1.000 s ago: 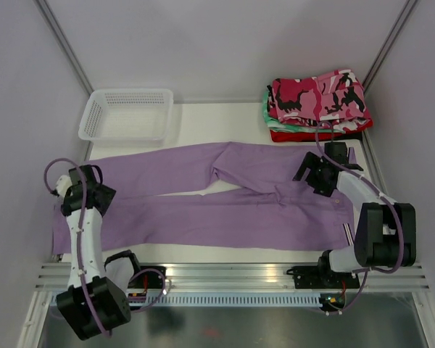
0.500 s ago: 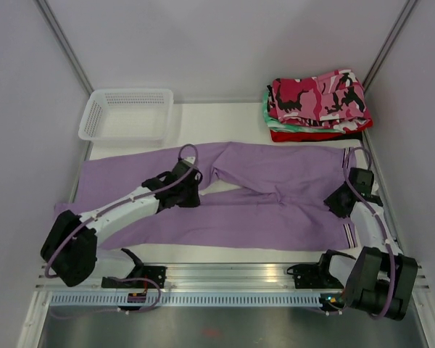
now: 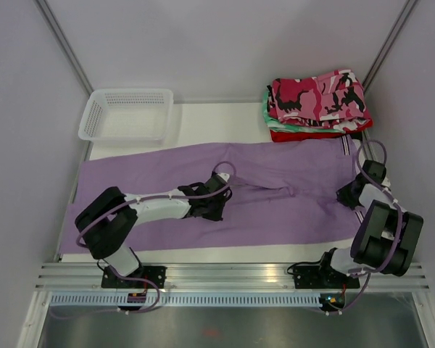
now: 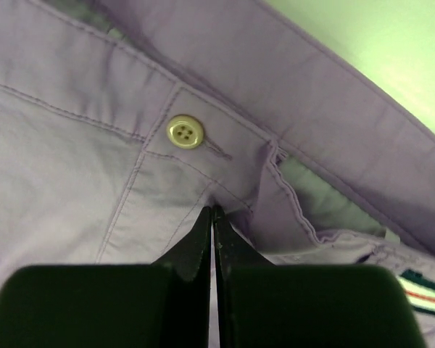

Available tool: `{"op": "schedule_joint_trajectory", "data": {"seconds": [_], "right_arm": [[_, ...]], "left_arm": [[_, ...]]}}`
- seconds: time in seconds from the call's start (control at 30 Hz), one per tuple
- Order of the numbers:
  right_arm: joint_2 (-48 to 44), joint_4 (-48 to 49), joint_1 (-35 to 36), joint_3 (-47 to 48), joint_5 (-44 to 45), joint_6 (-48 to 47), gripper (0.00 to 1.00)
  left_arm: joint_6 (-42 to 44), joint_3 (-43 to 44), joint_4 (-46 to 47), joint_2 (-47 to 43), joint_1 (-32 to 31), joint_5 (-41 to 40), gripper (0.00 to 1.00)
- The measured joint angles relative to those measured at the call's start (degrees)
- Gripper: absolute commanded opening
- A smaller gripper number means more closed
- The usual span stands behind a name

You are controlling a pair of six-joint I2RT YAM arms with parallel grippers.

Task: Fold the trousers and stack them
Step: Flatten the trousers out

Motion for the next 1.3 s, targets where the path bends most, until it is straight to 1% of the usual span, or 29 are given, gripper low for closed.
{"op": "schedule_joint_trajectory", "data": {"seconds": [0.13,0.23,0.27,0.33,0.37,0.4,0.43,0.47,0.5,0.57,0.6,0.63,0.67,0.7,0.73,0.77,0.8,0.83,0.87,0.9,1.0,1.07,1.13,1.17,1.23,1.3], "right_arm": [[-0.9,-0.2,-7.0,-0.2,1.7,-0.9,0.0],[-3.6,-2.2,-11.0,-1.2,5.0,-1.1,0.01],[-5.3,-3.8,-11.9,-1.7,6.1,-1.2,0.06],[-9.4,-6.4,-12.8,-2.3,6.4,-1.7,0.19],[-11.3,-7.1,-12.7,-2.3,5.9,-2.1,0.37],[-13.8,-7.5,-12.8,-2.4,4.2,-2.4,0.42],[-16.3,-7.3,-12.7,-2.4,1.7,-3.0,0.47],[-18.6,-6.8,-12.7,-2.4,-1.0,-3.4,0.56],[-20.4,-6.2,-12.3,-2.4,-3.5,-3.7,0.61],[-21.9,-5.4,-11.0,-1.6,-7.8,-4.5,0.7],[-21.2,-5.3,-9.7,-0.4,-9.7,-5.0,0.73],[-20.0,-5.2,-8.2,1.2,-10.9,-5.6,0.74],[-18.2,-5.4,-6.3,3.3,-11.2,-6.2,0.8],[-16.4,-5.4,-4.6,5.2,-11.1,-6.7,0.81],[-14.0,-5.1,-2.0,7.8,-10.9,-7.5,0.81],[-11.5,-4.9,0.9,10.4,-10.3,-8.0,0.85],[-9.3,-4.3,3.5,12.5,-9.6,-8.3,0.86],[-7.3,-3.4,6.1,14.3,-9.4,-8.6,0.89],[-5.3,-2.4,8.4,15.7,-9.0,-8.7,0.94],[-3.5,-1.6,10.2,16.7,-8.7,-8.7,0.95],[1.6,-0.2,12.9,17.8,-7.3,-8.9,0.95],[5.0,-0.3,13.3,17.9,-6.3,-8.9,0.97],[7.7,-0.8,13.4,17.9,-5.1,-8.8,0.97],[8.3,-0.9,13.4,17.7,-4.7,-8.8,0.97],[8.7,-0.9,13.3,17.1,-4.0,-8.6,0.97],[8.7,-0.7,13.3,16.5,-3.1,-8.5,0.97]], "left_arm": [[0.2,3.3,0.8,4.7,-4.3,0.5,0.02],[0.3,5.8,1.2,7.6,-6.8,1.4,0.02],[0.3,6.5,1.0,8.0,-7.2,1.5,0.02],[0.3,7.5,0.2,8.3,-7.7,1.6,0.02],[0.3,8.0,-0.7,8.3,-7.7,1.6,0.03],[0.3,8.8,-1.9,8.2,-7.7,1.3,0.04],[0.3,9.8,-3.8,8.1,-7.6,0.7,0.16],[0.3,11.0,-5.9,7.7,-7.6,-0.3,0.25],[0.3,12.0,-8.0,6.8,-7.4,-1.5,0.48],[0.2,14.0,-11.8,3.9,-6.7,-3.8,0.66],[0.2,15.2,-13.4,1.5,-5.4,-4.9,0.78],[0.1,16.1,-14.3,-0.9,-3.6,-5.5,0.79],[-0.3,16.5,-14.6,-3.3,-0.5,-5.7,0.79],[-0.7,16.7,-14.7,-5.2,2.5,-5.5,0.8],[-1.2,16.7,-14.7,-7.4,7.7,-5.3,0.81],[-2.1,16.7,-14.7,-9.1,13.2,-5.4,0.81],[-3.0,16.5,-14.6,-10.2,18.5,-5.8,0.81],[-4.2,15.9,-14.2,-11.1,25.4,-6.4,0.82],[-5.0,15.3,-14.3,-11.3,29.5,-6.8,0.82],[-5.9,14.1,-14.2,-11.3,34.2,-6.8,0.82],[-7.4,9.9,-14.3,-10.5,45.0,-5.0,0.8],[-7.9,8.5,-14.6,-8.8,50.2,-4.9,0.77],[-8.6,8.4,-14.7,-6.7,53.5,-5.2,0.74],[-9.0,8.4,-14.7,-5.6,54.8,-5.4,0.68],[-10.0,8.2,-14.3,-3.6,56.7,-5.5,0.65],[-11.0,7.3,-13.7,-1.5,58.7,-5.4,0.58]]}}
